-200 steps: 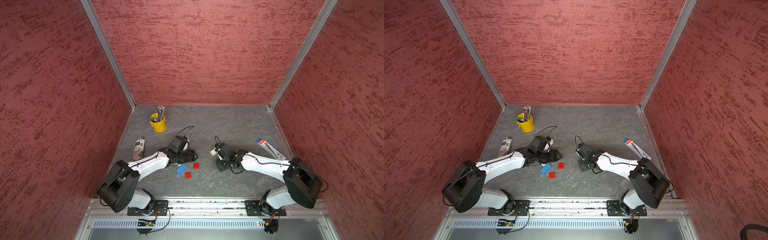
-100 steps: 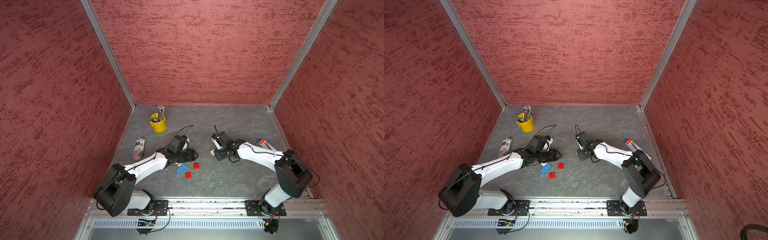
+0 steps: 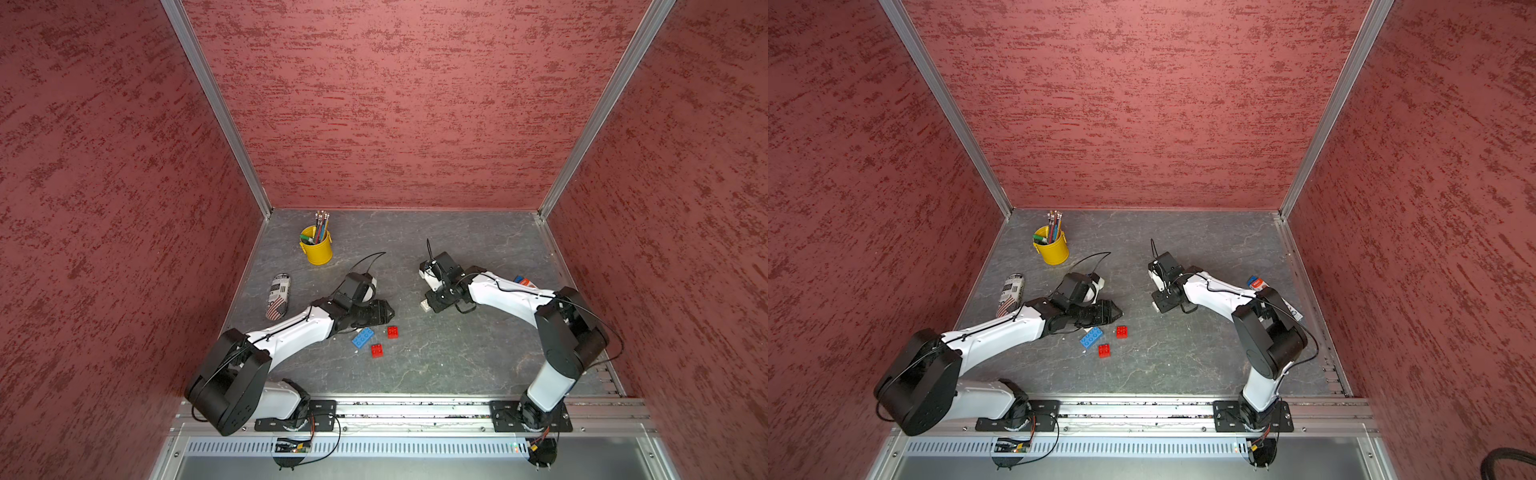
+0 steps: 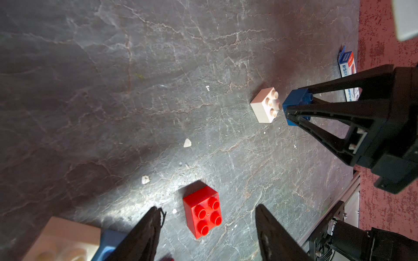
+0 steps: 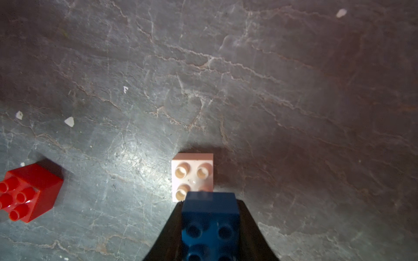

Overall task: Assemble the letter y with lego
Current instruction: Assemble the lego brick with the lego brick.

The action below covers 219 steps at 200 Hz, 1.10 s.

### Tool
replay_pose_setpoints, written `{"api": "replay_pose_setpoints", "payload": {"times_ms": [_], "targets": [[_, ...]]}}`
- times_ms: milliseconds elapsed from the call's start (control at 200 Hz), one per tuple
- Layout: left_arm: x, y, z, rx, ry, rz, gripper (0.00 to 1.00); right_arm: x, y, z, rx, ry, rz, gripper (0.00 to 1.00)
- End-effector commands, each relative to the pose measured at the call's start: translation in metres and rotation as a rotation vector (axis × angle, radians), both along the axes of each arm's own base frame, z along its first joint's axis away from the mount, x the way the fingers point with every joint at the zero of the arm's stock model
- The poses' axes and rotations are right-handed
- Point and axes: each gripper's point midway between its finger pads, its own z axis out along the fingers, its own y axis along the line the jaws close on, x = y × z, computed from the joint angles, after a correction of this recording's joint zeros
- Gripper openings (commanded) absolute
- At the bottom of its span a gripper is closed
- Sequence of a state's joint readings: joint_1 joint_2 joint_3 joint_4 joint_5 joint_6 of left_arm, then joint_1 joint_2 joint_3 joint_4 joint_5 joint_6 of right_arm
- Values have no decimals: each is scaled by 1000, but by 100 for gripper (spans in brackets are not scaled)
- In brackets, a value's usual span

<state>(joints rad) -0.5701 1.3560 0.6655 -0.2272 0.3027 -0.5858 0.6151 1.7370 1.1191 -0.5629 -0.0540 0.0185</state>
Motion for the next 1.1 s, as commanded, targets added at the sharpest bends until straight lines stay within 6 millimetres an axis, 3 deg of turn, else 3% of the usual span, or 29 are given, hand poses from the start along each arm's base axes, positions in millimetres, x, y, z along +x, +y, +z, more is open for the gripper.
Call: {"api": "replay_pose_setpoints", "payload": {"times_ms": [0,1092], "targets": [[0,3,1,0,-20,-8,68,-1,7,2,21,29,27,27],[-2,3,-8,-1,-5,-6,68,-15,4,-20,-105,75,49,26]]}}
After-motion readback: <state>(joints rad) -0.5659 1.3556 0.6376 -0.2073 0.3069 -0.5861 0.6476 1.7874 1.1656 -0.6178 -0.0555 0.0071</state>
